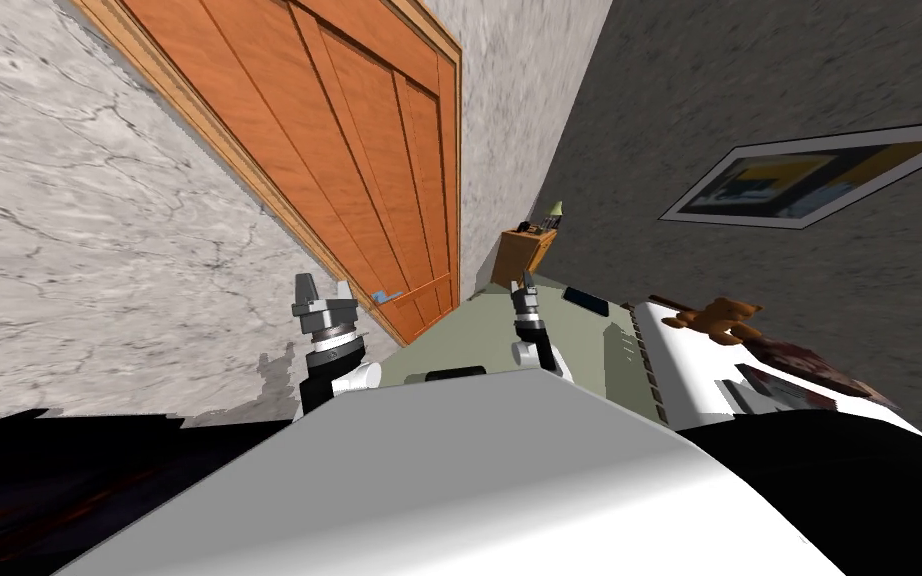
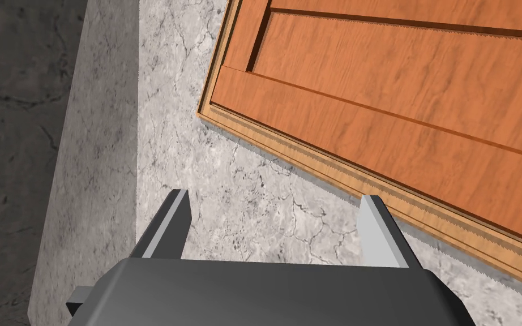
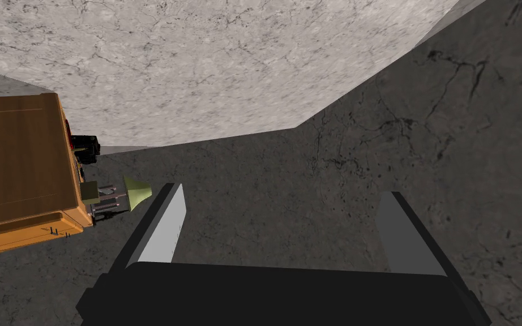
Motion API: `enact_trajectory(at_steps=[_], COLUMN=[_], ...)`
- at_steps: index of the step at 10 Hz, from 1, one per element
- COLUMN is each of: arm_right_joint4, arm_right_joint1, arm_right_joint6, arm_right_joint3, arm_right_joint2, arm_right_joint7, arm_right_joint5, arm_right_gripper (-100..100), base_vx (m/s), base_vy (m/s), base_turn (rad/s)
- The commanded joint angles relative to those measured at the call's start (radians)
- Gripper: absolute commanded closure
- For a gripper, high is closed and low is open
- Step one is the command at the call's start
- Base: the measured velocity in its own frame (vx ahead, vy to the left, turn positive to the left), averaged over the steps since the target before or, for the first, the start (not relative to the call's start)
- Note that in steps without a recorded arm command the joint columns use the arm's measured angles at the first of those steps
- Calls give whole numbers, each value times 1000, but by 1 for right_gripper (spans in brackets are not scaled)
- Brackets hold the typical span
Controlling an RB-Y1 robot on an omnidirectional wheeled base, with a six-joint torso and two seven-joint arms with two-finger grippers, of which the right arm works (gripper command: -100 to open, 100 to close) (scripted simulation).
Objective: Pull the door open
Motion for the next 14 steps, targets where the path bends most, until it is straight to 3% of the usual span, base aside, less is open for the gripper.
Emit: enact_trajectory(at_steps=[1,8,14], arm_right_joint4=[30,151,257], arm_right_joint1=[-14,-65,-109], arm_right_joint6=[-7,-37,-63], arm_right_joint3=[-3,-8,-12], arm_right_joint2=[-10,-40,-57], arm_right_joint7=[0,4,7], arm_right_joint5=[-3,-11,-18], arm_right_gripper=[-100,-100,-100], base_vx=[-27,-33,-40], base_vy=[-175,-119,-65], base_turn=[40,56,85])
